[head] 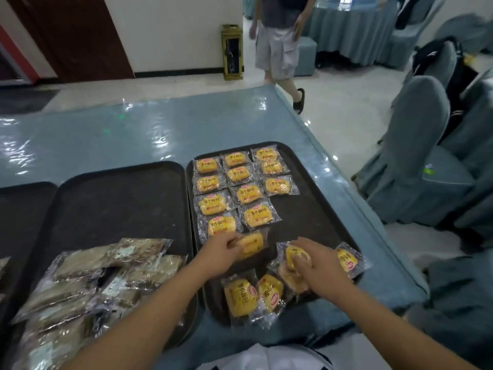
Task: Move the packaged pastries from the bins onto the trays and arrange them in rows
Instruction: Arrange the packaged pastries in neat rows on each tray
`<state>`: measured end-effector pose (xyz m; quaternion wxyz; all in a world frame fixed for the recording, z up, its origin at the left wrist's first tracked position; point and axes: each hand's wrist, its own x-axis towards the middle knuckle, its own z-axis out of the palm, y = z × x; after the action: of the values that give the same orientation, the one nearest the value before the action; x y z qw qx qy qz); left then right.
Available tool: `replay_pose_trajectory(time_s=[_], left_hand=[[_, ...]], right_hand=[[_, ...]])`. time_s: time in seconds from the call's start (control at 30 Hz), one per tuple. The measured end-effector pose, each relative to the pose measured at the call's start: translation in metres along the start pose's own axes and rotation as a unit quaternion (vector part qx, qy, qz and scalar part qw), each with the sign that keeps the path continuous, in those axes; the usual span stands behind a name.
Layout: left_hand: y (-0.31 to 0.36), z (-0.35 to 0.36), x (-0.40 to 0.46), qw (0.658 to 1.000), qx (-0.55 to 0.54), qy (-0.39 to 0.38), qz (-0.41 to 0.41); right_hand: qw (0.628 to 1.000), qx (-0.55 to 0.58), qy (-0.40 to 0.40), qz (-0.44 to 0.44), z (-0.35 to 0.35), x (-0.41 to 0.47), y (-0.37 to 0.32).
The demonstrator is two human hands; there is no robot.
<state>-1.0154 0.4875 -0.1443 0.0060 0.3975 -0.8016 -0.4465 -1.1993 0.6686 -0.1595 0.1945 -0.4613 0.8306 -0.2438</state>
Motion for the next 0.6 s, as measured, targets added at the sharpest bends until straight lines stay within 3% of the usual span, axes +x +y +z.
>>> replay_pose_trajectory(time_s=[0.13, 0.43, 0.5, 0.6], left_hand=[[0.019, -0.032, -0.005, 0.983, -0.183, 0.026, -0.014], [0.043, -0.045, -0.011, 0.958, -0.288, 0.014, -0.009], [0.046, -0.040, -0.010, 0.944, -0.328, 0.019, -0.022], [0.051, -0.022, -0.013, 0.919, -0.383, 0.072, -0.052]], right_hand=[[0.996, 0.059, 0.052, -0.030, -0.004, -0.004, -0.022], [0.976, -0.046, 0.124, -0.172, 0.003, -0.017, -0.059], [0.978, -0.020, 0.142, -0.154, 0.006, -0.018, -0.060], [0.978, 0.125, 0.162, -0.038, 0.001, -0.023, -0.062]])
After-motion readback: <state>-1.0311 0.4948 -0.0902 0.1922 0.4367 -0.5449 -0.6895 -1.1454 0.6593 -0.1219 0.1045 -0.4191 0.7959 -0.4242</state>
